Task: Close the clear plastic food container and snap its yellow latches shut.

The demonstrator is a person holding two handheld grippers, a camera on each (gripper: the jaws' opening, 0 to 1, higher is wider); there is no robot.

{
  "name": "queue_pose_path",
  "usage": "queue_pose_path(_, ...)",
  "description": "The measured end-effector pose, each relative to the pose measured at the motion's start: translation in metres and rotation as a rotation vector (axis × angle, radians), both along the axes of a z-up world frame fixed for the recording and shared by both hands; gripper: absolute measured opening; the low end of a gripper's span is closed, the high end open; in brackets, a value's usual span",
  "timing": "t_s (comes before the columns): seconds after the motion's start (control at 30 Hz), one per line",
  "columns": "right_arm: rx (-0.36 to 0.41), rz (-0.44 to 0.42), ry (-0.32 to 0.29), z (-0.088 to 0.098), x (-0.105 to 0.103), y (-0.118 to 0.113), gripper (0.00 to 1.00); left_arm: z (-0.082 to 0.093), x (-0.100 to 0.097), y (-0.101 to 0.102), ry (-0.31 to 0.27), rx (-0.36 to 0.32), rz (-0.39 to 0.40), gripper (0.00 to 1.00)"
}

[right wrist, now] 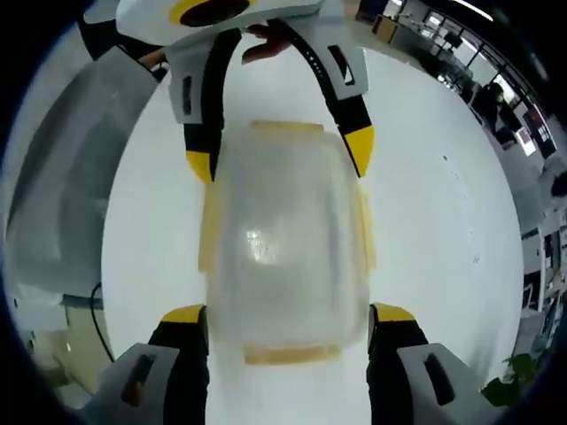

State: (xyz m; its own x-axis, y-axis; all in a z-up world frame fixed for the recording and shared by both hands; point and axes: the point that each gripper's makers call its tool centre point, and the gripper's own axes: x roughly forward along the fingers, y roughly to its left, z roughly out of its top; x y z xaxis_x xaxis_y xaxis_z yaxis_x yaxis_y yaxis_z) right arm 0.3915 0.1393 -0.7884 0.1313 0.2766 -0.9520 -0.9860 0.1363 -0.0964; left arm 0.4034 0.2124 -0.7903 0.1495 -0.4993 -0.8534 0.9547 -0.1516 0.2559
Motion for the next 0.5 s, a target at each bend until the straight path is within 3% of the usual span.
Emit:
queue_pose_path(0.17, -0.009, 0.011, 0.002, 0.000, -0.001, 0.004, 0.73, 0.000, -0.002, 0.003, 0.003, -0.019, 0.019, 0.77)
queue_pose_path(0.5, 0.011, -0.007, 0.005, 0.001, -0.004, 0.024, 0.73, -0.001, -0.002, 0.023, -0.012, 0.012, 0.005, 0.77)
